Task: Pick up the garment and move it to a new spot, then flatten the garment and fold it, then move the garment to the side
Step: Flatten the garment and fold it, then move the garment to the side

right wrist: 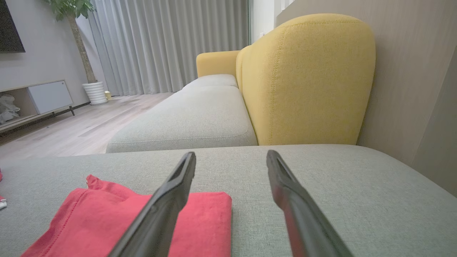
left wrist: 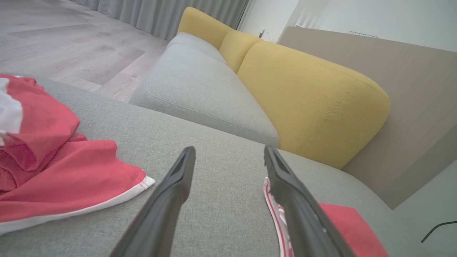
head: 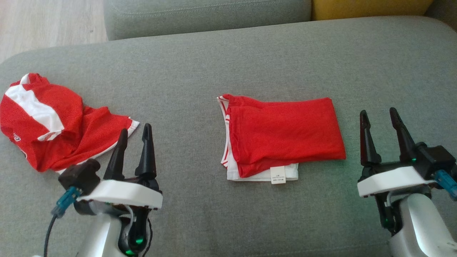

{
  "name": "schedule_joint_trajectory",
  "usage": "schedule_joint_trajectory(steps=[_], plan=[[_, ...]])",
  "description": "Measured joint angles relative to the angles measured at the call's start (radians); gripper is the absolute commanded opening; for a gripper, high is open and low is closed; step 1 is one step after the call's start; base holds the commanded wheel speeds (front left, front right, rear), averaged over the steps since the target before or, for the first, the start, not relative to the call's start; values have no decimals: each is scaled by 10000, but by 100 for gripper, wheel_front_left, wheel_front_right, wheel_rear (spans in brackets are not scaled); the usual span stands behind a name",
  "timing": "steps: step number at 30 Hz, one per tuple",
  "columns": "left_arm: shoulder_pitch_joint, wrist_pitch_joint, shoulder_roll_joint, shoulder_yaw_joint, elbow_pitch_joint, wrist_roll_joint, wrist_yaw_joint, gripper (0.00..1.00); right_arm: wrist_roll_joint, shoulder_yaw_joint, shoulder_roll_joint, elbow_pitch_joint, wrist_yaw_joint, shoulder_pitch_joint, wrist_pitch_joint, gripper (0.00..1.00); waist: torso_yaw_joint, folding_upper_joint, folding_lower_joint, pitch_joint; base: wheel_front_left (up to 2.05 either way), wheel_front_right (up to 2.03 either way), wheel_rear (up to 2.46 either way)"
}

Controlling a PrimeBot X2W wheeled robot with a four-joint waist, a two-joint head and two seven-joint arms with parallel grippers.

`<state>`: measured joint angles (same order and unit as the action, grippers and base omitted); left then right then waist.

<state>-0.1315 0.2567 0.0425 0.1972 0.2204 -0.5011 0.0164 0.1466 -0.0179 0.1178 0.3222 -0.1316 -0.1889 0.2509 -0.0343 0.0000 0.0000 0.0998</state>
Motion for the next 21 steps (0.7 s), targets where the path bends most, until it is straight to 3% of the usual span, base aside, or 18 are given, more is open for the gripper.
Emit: schedule_joint_trajectory(steps=[14,21], plan=[[34,0,0,169,73,-19,10,100,-56,207,-167,-121,0,157,-36,100,138,0,0,292,0,0,0],[-300,0,0,431,121,-19,10,100,754,339,-424,884,0,-409,-786,100,269,0,1,941,0,0,0]])
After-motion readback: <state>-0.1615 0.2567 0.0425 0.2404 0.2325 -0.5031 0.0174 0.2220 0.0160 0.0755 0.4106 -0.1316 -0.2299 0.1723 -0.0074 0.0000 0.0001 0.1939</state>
